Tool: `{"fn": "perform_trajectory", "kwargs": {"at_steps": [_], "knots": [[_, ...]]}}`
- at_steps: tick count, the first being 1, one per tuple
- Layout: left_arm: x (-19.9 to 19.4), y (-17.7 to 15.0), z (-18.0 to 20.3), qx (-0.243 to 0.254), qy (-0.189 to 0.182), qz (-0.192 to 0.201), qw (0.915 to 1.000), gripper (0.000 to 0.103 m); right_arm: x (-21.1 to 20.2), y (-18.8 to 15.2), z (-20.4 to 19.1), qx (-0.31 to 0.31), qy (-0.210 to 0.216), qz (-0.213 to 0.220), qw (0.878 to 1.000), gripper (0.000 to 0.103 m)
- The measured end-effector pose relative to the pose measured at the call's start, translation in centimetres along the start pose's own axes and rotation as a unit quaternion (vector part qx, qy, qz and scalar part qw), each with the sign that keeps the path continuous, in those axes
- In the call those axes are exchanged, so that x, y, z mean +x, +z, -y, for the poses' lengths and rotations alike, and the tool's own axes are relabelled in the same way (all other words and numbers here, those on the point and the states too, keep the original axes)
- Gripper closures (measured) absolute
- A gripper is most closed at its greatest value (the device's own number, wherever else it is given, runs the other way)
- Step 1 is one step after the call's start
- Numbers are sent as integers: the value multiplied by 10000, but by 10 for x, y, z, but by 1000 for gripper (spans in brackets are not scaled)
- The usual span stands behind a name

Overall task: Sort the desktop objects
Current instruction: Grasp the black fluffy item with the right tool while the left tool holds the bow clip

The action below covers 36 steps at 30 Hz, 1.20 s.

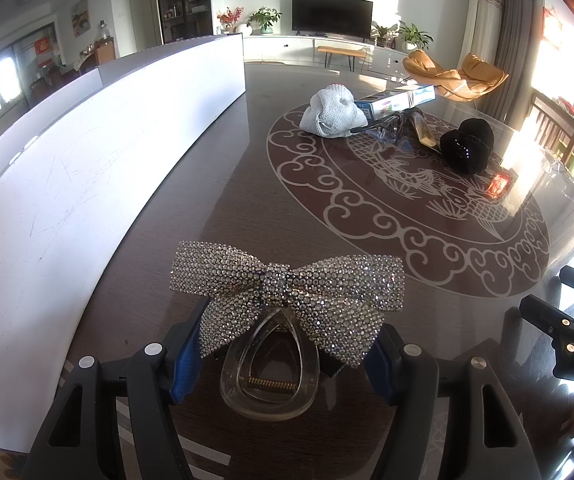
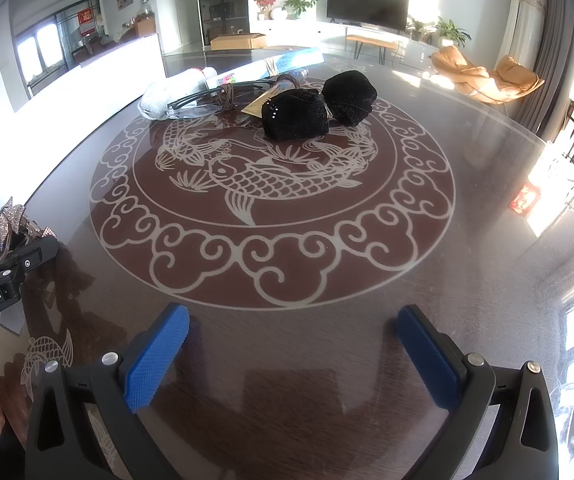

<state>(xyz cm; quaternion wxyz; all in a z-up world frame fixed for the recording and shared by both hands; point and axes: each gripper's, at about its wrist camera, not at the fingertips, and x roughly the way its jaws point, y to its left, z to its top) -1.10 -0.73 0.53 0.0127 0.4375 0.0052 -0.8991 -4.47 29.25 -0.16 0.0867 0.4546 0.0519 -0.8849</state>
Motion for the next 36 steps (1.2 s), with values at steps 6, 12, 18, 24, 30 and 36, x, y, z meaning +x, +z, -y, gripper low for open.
{"fn": "perform_trajectory", "kwargs": {"at_steps": [6,12,18,24,30,36], "knots": [[0,0,0,-2,-1,0,10000,36,0,0,0,0,0,0,10000,0],[0,0,0,-1,-3,1,10000,36,0,0,0,0,1,0,10000,0],[0,0,0,0,2,0,10000,36,0,0,0,0,1,0,10000,0],[0,0,0,1,-1,-1,10000,36,0,0,0,0,1,0,10000,0],[0,0,0,10,-8,-5,10000,36,-1,0,0,1,2,-1,10000,0],[0,0,0,15,-11,-8,10000,36,6,34,24,218,385,38,9990,0]]}}
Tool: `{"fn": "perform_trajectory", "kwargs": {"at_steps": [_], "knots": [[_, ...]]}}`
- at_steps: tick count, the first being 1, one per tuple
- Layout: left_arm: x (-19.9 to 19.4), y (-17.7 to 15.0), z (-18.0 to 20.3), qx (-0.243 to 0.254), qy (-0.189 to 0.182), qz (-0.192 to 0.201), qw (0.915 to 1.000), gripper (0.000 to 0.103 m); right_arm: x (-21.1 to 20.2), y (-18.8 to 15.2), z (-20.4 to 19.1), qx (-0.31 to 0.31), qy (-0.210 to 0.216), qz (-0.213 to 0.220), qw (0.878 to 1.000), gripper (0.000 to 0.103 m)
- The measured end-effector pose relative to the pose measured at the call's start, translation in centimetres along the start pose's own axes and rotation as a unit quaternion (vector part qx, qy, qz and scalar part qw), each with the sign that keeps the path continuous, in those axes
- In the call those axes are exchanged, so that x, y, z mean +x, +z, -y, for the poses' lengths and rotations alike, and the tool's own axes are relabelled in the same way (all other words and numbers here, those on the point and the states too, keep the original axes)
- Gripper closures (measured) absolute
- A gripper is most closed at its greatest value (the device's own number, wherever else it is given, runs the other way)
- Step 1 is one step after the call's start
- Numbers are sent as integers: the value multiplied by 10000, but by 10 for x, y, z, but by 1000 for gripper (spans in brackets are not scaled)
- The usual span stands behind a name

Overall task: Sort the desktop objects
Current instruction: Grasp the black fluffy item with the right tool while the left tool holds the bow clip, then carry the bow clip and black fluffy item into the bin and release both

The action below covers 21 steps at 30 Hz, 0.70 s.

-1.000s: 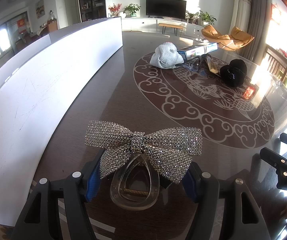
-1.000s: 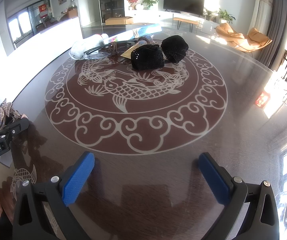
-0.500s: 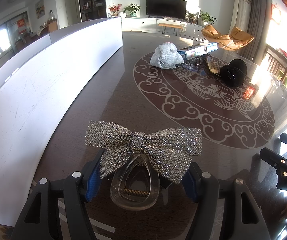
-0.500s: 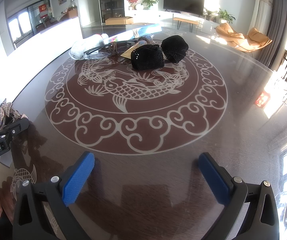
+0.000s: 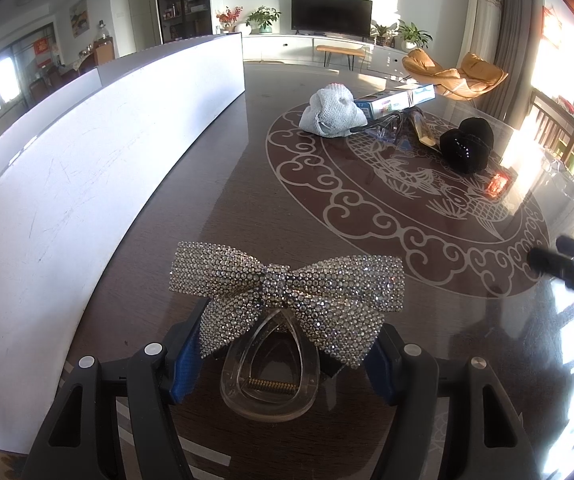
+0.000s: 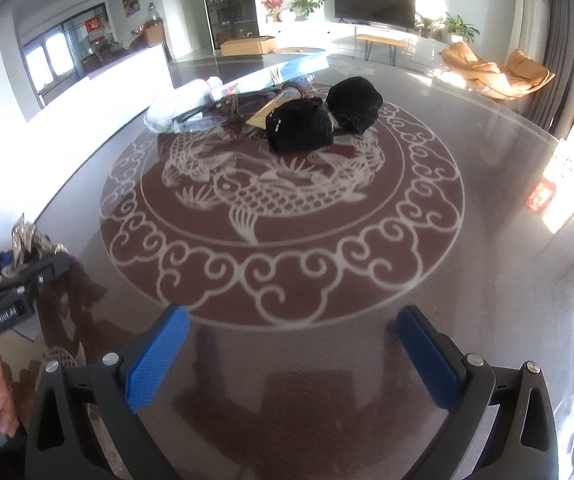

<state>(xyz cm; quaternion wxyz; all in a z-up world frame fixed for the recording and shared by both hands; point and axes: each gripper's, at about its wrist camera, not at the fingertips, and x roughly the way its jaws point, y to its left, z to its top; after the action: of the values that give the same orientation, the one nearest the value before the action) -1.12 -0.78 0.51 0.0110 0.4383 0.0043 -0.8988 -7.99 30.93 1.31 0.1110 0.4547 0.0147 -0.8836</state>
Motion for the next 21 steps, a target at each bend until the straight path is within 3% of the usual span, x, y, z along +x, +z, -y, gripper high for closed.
{"fn": "perform_trajectory", "kwargs": {"at_steps": [6,9,11,13,15,16,21], "knots": [[1,1,0,5,10,2,10000,36,45,100,36,1237,371,-196,9914,0],[1,1,-1,-9,-21,4,10000,36,79,125,42,1878,371,-379,9808,0],[0,1,-4,-54,-121,19,9999,37,91,133,34,1844,163,-407,9819,0],[-2,1,-12,-220,-372,67,9990,37,93,138,22,1572,32,-377,9868,30],[-3,3,-21,-382,-651,54,9971,37,89,134,17,1462,228,-337,9884,62],[-4,3,-25,-444,-760,54,9961,37,84,128,15,1402,282,-331,9892,70],[-5,2,-28,-421,-889,38,9951,39,43,85,-4,543,602,-287,9963,70]]}}
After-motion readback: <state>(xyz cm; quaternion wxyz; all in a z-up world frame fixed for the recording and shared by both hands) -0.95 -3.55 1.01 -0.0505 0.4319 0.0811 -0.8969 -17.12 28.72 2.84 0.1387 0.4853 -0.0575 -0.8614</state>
